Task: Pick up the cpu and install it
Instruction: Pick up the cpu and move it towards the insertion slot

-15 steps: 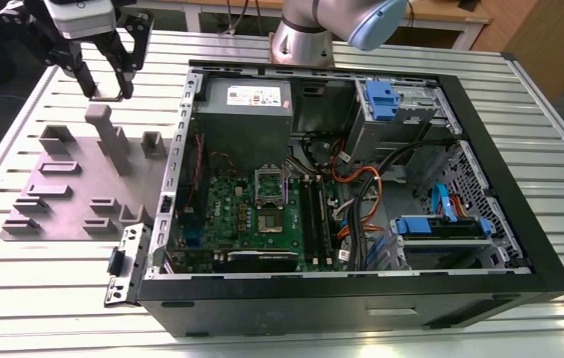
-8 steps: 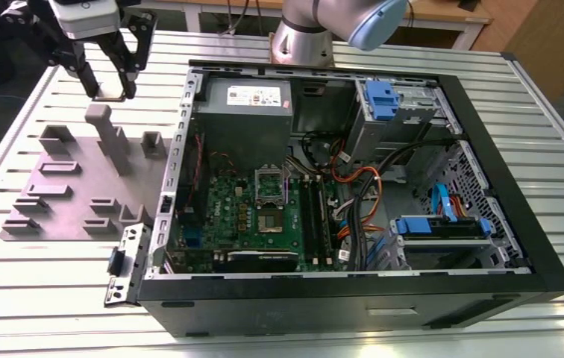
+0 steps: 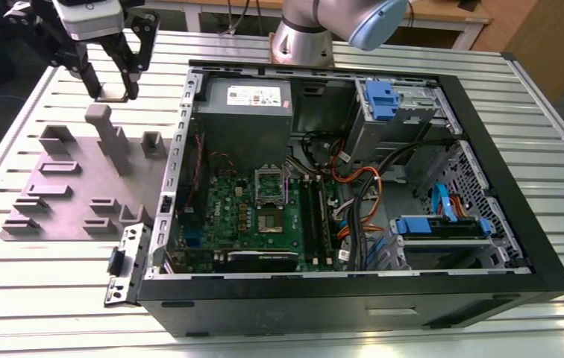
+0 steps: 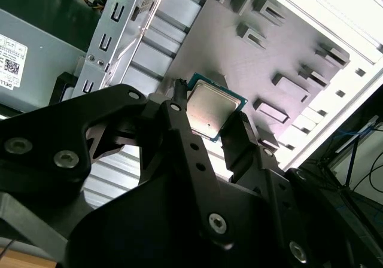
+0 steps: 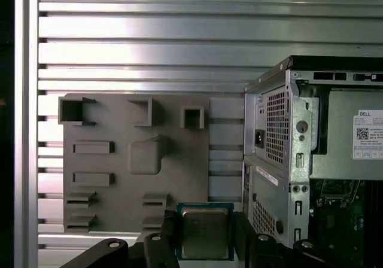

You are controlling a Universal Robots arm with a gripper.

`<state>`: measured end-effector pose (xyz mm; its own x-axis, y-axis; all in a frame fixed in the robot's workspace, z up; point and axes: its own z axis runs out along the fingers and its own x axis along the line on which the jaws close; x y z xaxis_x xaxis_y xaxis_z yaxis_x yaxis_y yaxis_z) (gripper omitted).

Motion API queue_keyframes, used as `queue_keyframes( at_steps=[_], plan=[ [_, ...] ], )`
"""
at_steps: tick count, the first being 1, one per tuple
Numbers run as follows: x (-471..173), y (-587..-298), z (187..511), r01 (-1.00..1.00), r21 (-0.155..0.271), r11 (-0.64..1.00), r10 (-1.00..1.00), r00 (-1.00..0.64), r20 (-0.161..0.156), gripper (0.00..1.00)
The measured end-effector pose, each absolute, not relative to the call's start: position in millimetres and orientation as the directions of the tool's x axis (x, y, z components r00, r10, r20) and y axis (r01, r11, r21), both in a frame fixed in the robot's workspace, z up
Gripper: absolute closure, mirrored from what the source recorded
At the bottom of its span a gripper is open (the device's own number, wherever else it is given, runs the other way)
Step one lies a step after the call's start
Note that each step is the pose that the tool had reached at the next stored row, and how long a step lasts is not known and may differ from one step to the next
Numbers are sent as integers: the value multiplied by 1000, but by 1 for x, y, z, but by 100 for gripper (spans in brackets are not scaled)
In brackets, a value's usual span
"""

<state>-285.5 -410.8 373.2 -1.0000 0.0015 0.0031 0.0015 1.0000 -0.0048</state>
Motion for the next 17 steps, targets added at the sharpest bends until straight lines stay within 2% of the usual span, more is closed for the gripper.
queue_keyframes(
  at_steps=[17],
  plan=[
    [-278, -411, 373, 1, -5, 1000, 1, -1000, 3, 53]
  ],
)
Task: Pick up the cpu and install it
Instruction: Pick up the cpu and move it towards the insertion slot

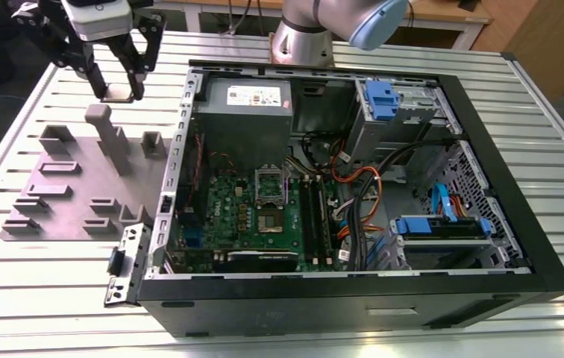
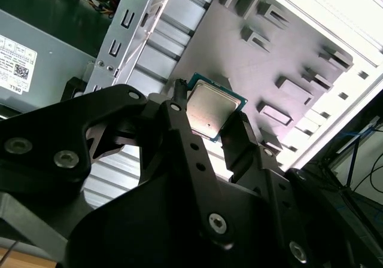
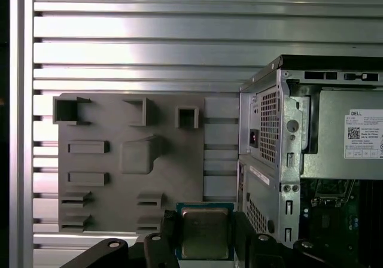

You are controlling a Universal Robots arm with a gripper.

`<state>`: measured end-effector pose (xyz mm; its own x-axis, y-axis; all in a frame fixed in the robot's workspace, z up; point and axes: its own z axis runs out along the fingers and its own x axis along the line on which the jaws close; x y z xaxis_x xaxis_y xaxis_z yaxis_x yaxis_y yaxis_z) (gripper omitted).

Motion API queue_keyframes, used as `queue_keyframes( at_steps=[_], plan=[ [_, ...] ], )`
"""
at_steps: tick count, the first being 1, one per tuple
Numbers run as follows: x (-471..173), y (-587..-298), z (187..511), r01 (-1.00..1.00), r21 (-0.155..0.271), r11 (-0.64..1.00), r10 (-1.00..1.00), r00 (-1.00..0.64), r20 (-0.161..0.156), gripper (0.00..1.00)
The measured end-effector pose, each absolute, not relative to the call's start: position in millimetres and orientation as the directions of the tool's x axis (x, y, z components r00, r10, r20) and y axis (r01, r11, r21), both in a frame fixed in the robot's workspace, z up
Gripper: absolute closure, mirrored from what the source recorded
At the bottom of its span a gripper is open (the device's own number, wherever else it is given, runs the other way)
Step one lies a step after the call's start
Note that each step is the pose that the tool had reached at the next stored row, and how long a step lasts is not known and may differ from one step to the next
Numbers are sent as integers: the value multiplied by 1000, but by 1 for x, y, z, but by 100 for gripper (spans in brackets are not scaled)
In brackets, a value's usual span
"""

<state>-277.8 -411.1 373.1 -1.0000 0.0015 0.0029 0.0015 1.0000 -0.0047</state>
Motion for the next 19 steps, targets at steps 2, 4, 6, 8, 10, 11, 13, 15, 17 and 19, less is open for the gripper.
queue_keyframes(
  at_steps=[2, 4, 6, 8, 10, 11, 13, 15, 17, 19],
  plan=[
    [-276, -411, 373, 1, -5, 1000, 2, -1000, 3, 53],
    [-274, -411, 373, 1, -5, 1000, 1, -1000, 3, 53],
    [-272, -411, 373, 1, -5, 1000, 1, -1000, 3, 53],
    [-270, -411, 373, 1, -5, 1000, 1, -1000, 3, 53],
    [-266, -411, 373, 1, -5, 1000, 2, -1000, 3, 53],
    [-265, -411, 373, 2, -5, 1000, 2, -1000, 3, 53],
    [-264, -411, 373, 1, -5, 1000, 1, -1000, 3, 53],
    [-264, -411, 373, 2, -5, 1000, 2, -1000, 3, 53],
    [-263, -411, 373, 2, -5, 1000, 2, -1000, 3, 53],
    [-263, -411, 373, 2, -5, 1000, 2, -1000, 3, 53]
  ],
)
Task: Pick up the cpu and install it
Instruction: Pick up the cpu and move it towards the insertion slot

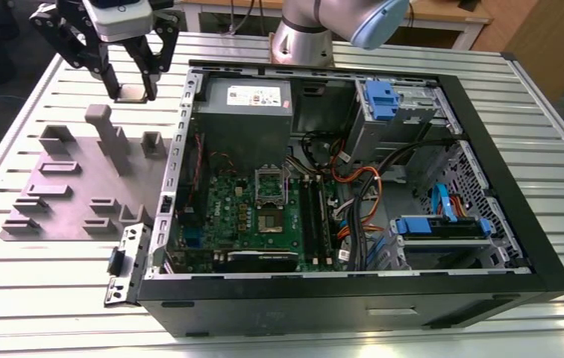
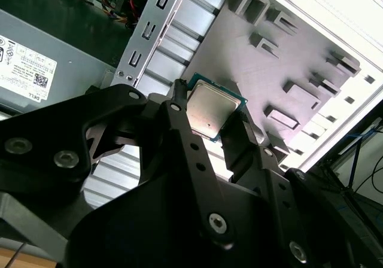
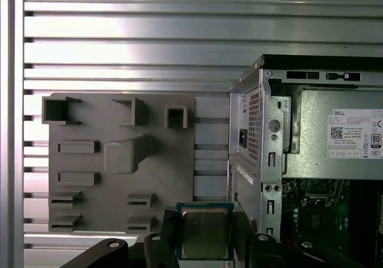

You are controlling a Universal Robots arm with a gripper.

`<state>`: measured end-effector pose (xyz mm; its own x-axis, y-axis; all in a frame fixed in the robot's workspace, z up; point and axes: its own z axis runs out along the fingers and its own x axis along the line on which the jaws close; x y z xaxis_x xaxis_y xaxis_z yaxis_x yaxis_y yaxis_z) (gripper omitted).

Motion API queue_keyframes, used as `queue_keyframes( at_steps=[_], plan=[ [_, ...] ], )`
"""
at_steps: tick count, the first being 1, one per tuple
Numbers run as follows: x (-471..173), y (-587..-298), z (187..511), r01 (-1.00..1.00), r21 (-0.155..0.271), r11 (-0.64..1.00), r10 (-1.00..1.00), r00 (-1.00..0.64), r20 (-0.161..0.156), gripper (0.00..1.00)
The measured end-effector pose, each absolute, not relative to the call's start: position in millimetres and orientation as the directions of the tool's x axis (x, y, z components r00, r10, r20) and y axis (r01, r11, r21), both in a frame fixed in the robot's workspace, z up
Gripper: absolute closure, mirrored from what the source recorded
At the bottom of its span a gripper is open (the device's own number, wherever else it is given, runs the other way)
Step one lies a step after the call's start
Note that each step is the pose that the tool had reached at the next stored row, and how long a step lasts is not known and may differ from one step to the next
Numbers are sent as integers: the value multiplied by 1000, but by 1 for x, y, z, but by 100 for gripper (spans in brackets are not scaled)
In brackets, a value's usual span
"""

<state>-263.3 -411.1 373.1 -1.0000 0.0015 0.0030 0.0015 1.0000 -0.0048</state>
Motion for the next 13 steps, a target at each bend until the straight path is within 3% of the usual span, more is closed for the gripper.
queue_keyframes(
  at_steps=[13],
  plan=[
    [-255, -413, 373, 1, -5, 1000, 1, -1000, 3, 53]
  ],
)
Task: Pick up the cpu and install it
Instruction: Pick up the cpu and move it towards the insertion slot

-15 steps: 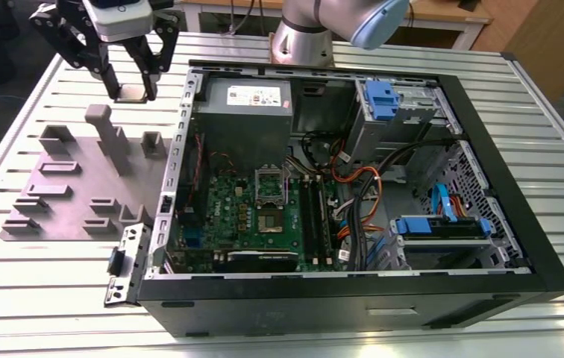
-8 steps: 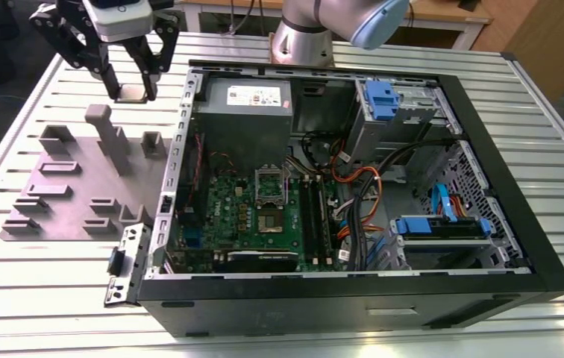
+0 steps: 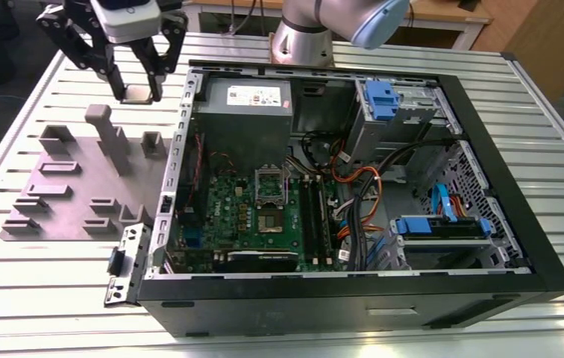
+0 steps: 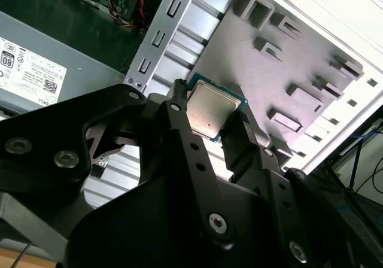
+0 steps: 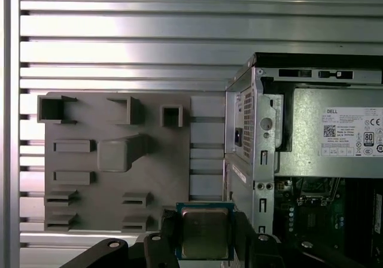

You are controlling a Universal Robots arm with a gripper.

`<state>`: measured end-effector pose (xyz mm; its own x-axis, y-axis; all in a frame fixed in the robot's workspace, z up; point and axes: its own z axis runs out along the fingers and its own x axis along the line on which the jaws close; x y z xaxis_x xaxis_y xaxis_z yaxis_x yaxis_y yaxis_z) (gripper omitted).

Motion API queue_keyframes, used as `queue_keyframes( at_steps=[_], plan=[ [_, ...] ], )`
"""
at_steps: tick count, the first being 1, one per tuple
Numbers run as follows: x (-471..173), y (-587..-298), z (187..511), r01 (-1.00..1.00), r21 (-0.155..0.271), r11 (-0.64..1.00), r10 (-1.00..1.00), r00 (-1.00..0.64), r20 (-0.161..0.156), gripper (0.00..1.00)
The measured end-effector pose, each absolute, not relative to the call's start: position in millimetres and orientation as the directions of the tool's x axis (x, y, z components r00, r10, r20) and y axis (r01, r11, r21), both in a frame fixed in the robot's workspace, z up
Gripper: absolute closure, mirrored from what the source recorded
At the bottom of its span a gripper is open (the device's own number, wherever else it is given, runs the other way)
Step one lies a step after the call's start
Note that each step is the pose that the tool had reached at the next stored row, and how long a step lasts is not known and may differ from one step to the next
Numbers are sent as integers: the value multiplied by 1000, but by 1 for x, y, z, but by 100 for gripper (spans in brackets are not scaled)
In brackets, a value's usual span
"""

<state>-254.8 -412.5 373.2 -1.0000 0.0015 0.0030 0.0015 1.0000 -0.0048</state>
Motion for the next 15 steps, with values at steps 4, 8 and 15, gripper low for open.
queue_keyframes(
  at_steps=[4, 8, 15],
  plan=[
    [-248, -413, 373, 1, -5, 1000, 1, -1000, 3, 53],
    [-247, -415, 373, 1, -5, 1000, 1, -1000, 3, 53],
    [-244, -417, 373, 2, -5, 1000, 2, -1000, 3, 53]
  ],
)
